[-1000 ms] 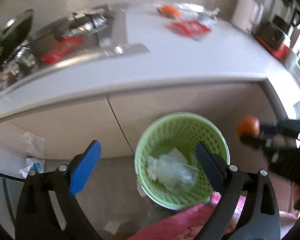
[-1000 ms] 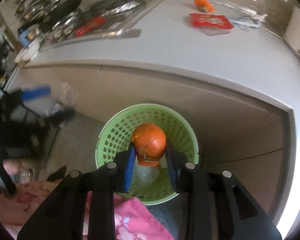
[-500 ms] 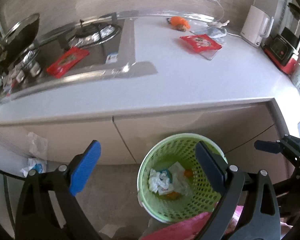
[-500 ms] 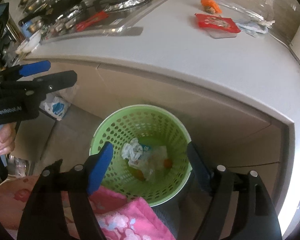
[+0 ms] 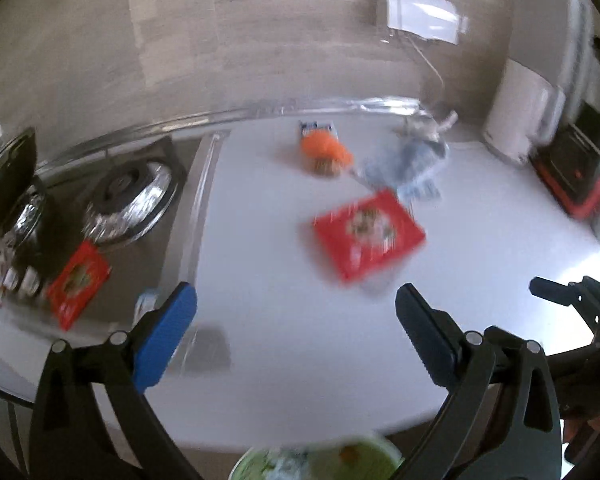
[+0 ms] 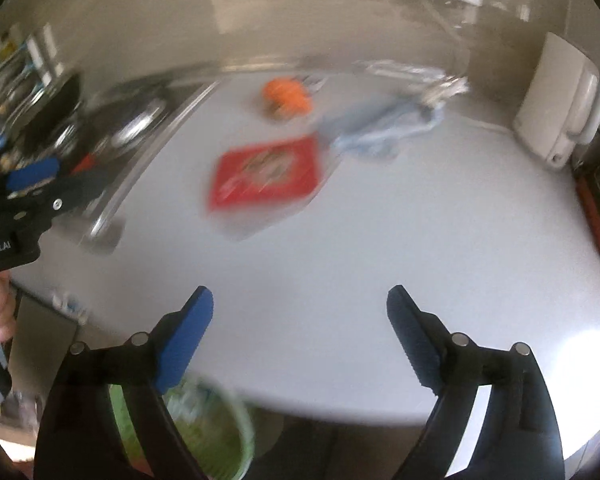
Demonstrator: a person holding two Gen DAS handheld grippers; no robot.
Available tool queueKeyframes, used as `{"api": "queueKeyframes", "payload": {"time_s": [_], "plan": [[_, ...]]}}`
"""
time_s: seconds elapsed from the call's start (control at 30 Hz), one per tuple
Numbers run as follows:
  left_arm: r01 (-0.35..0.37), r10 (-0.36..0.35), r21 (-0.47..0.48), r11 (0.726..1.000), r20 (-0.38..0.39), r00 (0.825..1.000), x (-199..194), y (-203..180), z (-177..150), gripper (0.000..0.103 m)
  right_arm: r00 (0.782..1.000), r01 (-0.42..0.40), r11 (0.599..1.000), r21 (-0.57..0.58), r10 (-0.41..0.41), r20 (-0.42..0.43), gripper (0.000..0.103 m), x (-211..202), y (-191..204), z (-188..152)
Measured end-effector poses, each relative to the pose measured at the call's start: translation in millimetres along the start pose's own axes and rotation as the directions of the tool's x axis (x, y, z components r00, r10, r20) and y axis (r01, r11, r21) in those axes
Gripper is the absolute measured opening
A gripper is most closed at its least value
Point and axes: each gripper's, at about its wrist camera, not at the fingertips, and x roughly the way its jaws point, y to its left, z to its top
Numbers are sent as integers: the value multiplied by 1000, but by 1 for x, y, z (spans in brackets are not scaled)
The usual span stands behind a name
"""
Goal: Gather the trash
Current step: 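Move both tools back to the counter toward the remaining trash, then grasp the small white carton with left tool while right tool grasps the tissue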
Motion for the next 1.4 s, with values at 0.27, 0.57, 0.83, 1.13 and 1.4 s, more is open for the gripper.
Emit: {"api": "queueKeyframes", "payload": {"time_s": [0.27,0.57,0.83,1.13,1.4], "plan": [[-57,56,-53,997,-11,998,88,-26,95,95,998,27,997,77,-32,63,89,62,-89,92],[-144,135,-97,985,-87,987,212,-42,187,95,993,104,983,149,-112,43,89,151,-175,187],[-250,226,-100,963,-208,952,317,-50,219,95,993,113,978,174,-114,-4,89,220,-200,228],[-181,140,-141,973,-256,956,347,-45,216,73,994,111,989,100,-109,-24,47,247,-192,243],[-88,64,-82,993,-251,966,338,-46,225,14,996,84,989,123,-88,24,24,236,-199,242]]}}
